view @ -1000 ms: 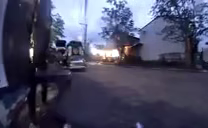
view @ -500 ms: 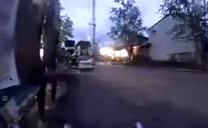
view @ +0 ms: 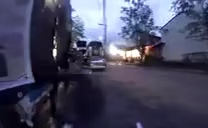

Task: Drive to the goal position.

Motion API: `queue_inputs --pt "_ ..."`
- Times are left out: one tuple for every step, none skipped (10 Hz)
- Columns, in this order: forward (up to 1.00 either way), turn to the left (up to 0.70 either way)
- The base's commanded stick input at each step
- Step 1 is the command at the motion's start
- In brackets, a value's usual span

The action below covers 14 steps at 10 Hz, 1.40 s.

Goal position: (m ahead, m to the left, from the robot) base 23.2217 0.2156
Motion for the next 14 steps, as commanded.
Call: queue_inputs --pt "0.00 0.70" --pt "0.00 0.70" --pt "0.00 0.70" --pt "0.00 0.70" --pt "0.00 0.70" --pt "0.00 0.70" --pt "0.00 0.70" --pt "0.00 0.70" --pt "0.00 0.70" --pt "0.00 0.70" --pt "0.00 0.70" --pt "0.00 0.70" --pt "0.00 0.70" --pt "0.00 0.70"
